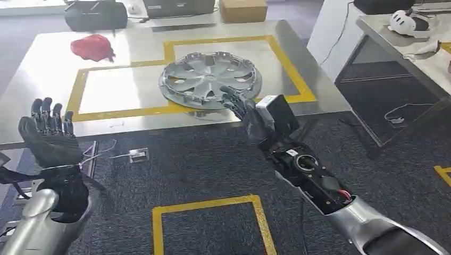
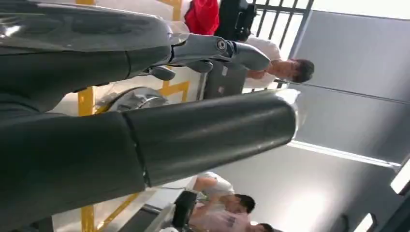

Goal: Take the parts from the cabinet and place them on the table.

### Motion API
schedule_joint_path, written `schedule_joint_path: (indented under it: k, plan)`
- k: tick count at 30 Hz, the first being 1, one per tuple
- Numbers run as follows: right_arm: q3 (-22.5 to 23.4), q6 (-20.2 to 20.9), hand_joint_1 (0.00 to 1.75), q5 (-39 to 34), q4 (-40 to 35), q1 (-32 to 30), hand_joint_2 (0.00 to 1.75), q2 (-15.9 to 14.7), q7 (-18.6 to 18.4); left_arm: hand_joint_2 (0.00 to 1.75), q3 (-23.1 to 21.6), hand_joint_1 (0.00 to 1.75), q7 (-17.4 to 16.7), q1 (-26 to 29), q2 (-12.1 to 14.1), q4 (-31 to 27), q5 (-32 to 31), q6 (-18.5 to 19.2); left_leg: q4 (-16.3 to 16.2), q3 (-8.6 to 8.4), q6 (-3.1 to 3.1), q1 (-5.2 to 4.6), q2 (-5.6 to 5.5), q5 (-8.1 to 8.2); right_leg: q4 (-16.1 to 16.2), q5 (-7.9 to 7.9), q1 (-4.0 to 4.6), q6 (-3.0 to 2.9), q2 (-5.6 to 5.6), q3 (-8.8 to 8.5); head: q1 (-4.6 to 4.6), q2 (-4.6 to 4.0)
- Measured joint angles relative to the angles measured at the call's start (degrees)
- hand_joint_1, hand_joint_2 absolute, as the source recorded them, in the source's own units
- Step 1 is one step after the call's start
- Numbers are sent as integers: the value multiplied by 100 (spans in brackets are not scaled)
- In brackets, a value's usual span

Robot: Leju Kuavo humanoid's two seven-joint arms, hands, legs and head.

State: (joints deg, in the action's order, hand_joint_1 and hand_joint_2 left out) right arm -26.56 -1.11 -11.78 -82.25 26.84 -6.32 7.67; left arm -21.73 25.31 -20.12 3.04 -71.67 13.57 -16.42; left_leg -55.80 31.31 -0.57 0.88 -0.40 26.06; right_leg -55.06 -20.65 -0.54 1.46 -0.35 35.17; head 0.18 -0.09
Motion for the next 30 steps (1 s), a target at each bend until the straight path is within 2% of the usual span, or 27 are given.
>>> schedule_joint_path:
  k: [1,2,3,4,5,6,7,8,10,11,12,13,15,16,17,18,19,20,21,22,23,24,25,26,27,28,30]
  plan:
    - [2,0,0,0,2,-6,0,0,0,0,0,0,-11,-6,-2,0,0,0,36,27,89,33,15,-58,-34,-58,-21,29,3,38,-15,0]
    - [4,-2,0,0,2,-7,0,0,-2,0,0,0,-33,-9,-2,0,7,-2,37,66,145,25,21,-96,-227,-301,-23,53,7,115,17,0]
    - [7,-2,0,0,2,-4,0,0,0,0,0,0,-35,-6,-2,0,9,-2,37,112,192,23,28,-130,-639,-630,-25,66,9,250,74,0]
    - [4,-2,0,0,2,-10,0,0,-2,0,0,0,-37,0,-2,0,18,-2,37,156,208,13,30,-164,-1117,-926,-24,82,11,397,111,0]
    - [4,-2,0,0,2,-16,0,0,-2,0,0,0,-46,4,-2,0,20,-2,35,203,218,1,31,-200,-1573,-1152,-24,96,11,525,126,0]
    - [4,0,0,0,4,-25,0,0,-2,0,0,0,-52,10,-2,0,24,-2,33,252,221,-10,30,-238,-1890,-1243,-23,98,12,581,144,0]
    - [2,-2,0,0,4,-32,0,0,-2,0,0,0,-52,18,-2,0,28,-2,30,296,216,-18,27,-274,-1906,-1180,-21,90,12,508,155,0]
    - [2,-2,0,0,4,-33,0,0,-4,0,0,0,-50,22,-2,0,33,-2,30,330,213,-29,22,-306,-1647,-1019,-17,64,14,295,168,0]
    - [2,-2,0,0,4,-25,0,0,-2,0,0,0,-50,18,-2,0,33,-2,29,363,193,-45,3,-356,-616,-640,13,-29,24,-384,220,0]
    - [2,-2,0,0,2,-12,0,0,-2,0,0,0,-50,19,-2,-2,33,-2,31,371,177,-40,6,-376,-147,-654,47,-107,40,-640,245,0]
    - [2,-2,0,0,0,-9,0,0,0,0,0,0,-50,7,0,-4,33,-2,31,404,135,-59,4,-412,30,-688,63,-124,38,-747,212,0]
    - [4,-4,0,0,-2,-13,0,0,0,0,0,0,-50,16,-2,-4,35,-2,50,411,84,-25,8,-461,26,-638,90,-114,43,-710,199,0]
    - [4,-13,0,0,-2,-15,0,0,0,0,0,0,-52,27,-2,-4,42,-4,89,410,9,-4,15,-532,53,-581,116,-159,43,-682,258,0]
    - [2,-11,0,0,-2,-17,0,0,-2,0,0,0,-52,23,2,-4,42,-6,120,414,-38,-53,13,-569,154,-502,65,-187,33,-672,245,0]
    - [0,-11,0,0,-2,-10,0,0,-2,0,0,0,-52,20,9,-4,44,-9,32,480,-44,-20,11,-396,206,-418,37,-200,3,-676,225,0]
    - [0,-17,0,2,-2,-7,0,0,-2,0,0,0,-55,11,11,-4,48,-9,-288,609,-63,-22,12,-97,225,-366,22,-240,1,-612,166,0]
    - [-2,-20,0,2,-2,-15,0,0,-9,0,0,0,-55,9,11,-4,50,-11,-765,798,-88,-10,13,221,221,-320,18,-257,-5,-545,114,0]
    - [-4,-20,0,2,-2,-29,0,0,-13,0,0,0,-68,21,11,-4,59,-11,-1240,969,-116,2,13,462,218,-277,18,-264,-13,-479,78,0]
    - [-4,-20,0,2,-2,-42,0,2,-17,0,0,0,-68,33,15,-4,61,-26,-1644,1103,-144,6,13,600,212,-234,19,-261,-15,-407,48,0]
    - [-4,-22,0,2,-2,-54,0,0,-24,0,0,0,-68,41,15,-4,61,-26,-1787,1113,-161,12,14,563,200,-196,17,-255,-16,-346,26,0]
    - [-4,-26,0,2,-2,-66,0,2,-33,0,0,0,-68,42,15,-4,63,-30,-1627,973,-175,24,15,400,180,-168,11,-245,-18,-289,-2,0]
    - [-4,-26,0,4,-2,-73,0,2,-37,0,0,0,-68,41,15,-4,63,-37,-1226,694,-185,32,19,181,153,-149,1,-226,-18,-241,-20,0]
    - [-4,-26,0,4,-2,-74,0,2,-39,0,0,0,-68,38,15,-4,66,-41,-686,356,-186,43,23,-8,117,-137,-7,-207,-16,-204,-37,0]
    - [-4,-28,0,4,-2,-72,0,2,-39,0,0,0,-68,31,15,-7,66,-41,-158,29,-189,59,38,-90,68,-131,-5,-194,-14,-172,-57,0]
    - [-2,-28,0,4,-4,-67,0,0,-37,0,0,0,-68,20,15,-7,66,-44,75,-97,-148,21,24,-9,24,-126,35,-160,-6,-97,-94,0]
    - [-4,-28,0,4,-4,-75,0,2,-44,0,0,0,-66,32,13,-13,68,-50,-10,-22,-61,3,-6,-82,26,-93,31,-125,-1,-105,-48,0]
    - [-4,-28,0,4,-4,-73,0,2,-39,0,0,0,-66,38,17,-13,68,-50,14,0,-7,6,-10,-76,29,-31,34,-50,7,-85,-26,0]
